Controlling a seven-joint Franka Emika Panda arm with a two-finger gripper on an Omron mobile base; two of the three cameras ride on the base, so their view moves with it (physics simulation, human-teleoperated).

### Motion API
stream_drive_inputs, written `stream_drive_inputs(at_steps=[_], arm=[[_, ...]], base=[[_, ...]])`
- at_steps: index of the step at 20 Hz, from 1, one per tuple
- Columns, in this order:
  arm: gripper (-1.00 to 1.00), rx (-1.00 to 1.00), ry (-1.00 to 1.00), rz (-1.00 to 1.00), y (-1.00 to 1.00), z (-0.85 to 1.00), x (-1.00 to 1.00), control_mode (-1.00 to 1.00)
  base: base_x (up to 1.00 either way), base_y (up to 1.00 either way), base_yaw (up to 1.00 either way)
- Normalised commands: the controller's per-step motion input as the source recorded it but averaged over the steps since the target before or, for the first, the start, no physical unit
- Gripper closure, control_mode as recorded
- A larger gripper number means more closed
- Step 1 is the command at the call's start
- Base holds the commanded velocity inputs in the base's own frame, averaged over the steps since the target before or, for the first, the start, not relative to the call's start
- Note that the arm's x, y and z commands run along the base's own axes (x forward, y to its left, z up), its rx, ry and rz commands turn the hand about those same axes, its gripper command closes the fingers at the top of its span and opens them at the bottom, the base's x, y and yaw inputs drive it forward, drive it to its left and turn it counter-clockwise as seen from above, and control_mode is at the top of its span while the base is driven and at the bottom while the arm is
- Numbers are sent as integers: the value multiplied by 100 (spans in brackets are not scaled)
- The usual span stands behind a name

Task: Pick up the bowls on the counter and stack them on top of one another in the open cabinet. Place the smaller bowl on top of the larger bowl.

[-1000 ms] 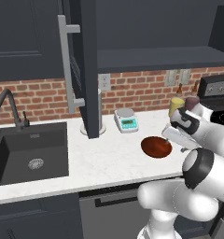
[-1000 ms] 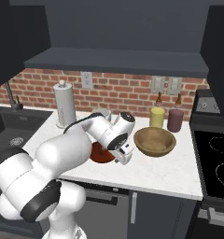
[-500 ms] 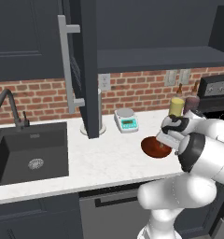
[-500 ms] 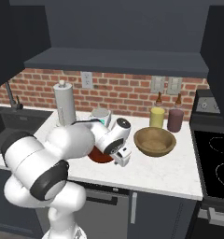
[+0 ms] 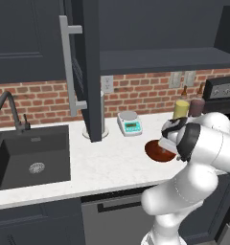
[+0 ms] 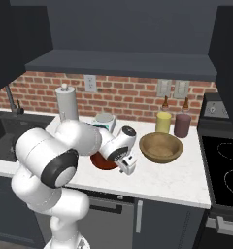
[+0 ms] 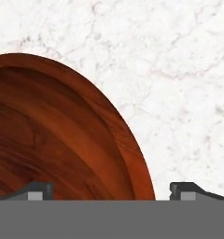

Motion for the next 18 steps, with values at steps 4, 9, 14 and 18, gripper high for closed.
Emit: stream_drive_inputs(at_steps=[4, 9, 14, 18], arm=[[100, -1, -1, 0, 0, -22, 10, -100], [100, 0, -1, 0, 0, 0, 2, -100], [100, 3, -6, -4, 0, 30, 0, -100], [100, 11, -19, -15, -26, 87, 0, -100]], base=[[0, 0, 0], [0, 0, 0], [0, 0, 0], [0, 0, 0]])
